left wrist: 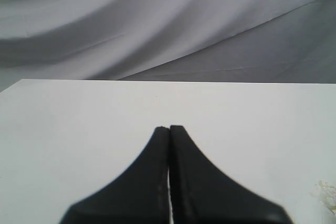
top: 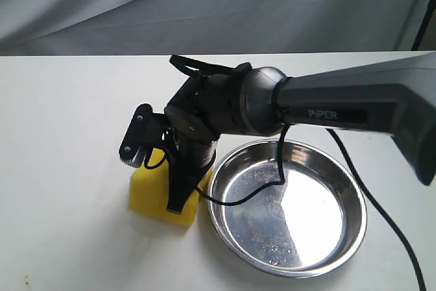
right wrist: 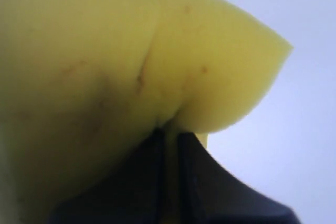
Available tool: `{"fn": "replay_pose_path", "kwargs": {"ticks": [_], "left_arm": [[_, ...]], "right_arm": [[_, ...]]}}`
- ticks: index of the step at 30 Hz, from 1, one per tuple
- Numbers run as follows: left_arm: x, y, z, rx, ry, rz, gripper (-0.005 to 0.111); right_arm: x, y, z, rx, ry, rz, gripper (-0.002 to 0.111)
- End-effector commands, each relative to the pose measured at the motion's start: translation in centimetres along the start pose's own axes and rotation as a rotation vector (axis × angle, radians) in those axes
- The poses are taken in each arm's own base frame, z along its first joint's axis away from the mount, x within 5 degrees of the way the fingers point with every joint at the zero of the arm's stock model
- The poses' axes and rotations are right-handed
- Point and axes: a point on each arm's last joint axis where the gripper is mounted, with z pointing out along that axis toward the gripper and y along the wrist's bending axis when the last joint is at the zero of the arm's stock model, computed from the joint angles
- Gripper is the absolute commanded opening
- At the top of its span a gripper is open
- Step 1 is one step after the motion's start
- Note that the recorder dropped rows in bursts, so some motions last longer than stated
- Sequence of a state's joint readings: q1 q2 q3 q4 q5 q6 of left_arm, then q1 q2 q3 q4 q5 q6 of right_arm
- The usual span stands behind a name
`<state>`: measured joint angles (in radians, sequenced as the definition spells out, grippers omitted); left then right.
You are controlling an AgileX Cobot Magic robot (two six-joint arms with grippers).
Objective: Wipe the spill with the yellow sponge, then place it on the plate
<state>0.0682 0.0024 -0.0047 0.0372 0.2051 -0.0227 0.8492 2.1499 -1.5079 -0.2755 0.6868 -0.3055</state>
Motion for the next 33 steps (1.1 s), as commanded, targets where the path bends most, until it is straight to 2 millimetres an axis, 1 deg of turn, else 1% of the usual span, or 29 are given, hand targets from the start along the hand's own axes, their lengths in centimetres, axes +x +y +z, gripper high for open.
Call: {"fn": "replay_pose_path", "kwargs": {"ticks": [1,3,5,9,14,17,20,24,27,30,33], "left_arm": [[0.1,0.0,0.0,-0.002,-0.001,-0.002,0.0],[0.1,0.0,0.0,-0.002,-0.001,-0.002,0.0],[0.1,0.0,0.0,-0.002,-0.001,-0.002,0.0],[0.1,0.0,0.0,-0.002,-0.001,-0.002,0.0],[0.1,0.0,0.0,-0.002,-0.001,-0.002,0.0],[0.1,0.0,0.0,-0.002,-0.001,-0.002,0.0],[0.1,0.0,0.0,-0.002,-0.001,-0.002,0.0],[0.1,0.0,0.0,-0.002,-0.001,-0.002,0.0],[0.1,0.0,0.0,-0.002,-0.001,-0.002,0.0],[0.1,0.0,0.0,-0.002,-0.001,-0.002,0.0],[0.1,0.0,0.0,-0.002,-0.001,-0.002,0.0]], "right_arm": [[-0.2,2.3,0.2,-0.056,0.062,-0.184,0.0],[-0.2,3.9,-0.2,-0.108,0.112,-0.32,0.0],[-0.5,5.2,-0.5,-0.137,0.134,-0.382,0.0],[-1.0,7.7,-1.3,-0.192,0.157,-0.408,0.0],[-1.7,11.5,-2.4,-0.277,0.181,-0.441,0.0],[-2.3,13.8,-3.0,-0.329,0.157,-0.446,0.0],[-3.3,15.3,-3.3,-0.31,0.077,-0.469,0.0],[-5.1,15.4,-3.3,-0.242,-0.095,-0.424,0.0],[-6.0,14.2,-3.0,-0.19,-0.2,-0.348,0.0],[-6.1,12.5,-2.4,-0.161,-0.24,-0.281,0.0],[-5.5,10.0,-1.3,-0.137,-0.241,-0.223,0.0]]}}
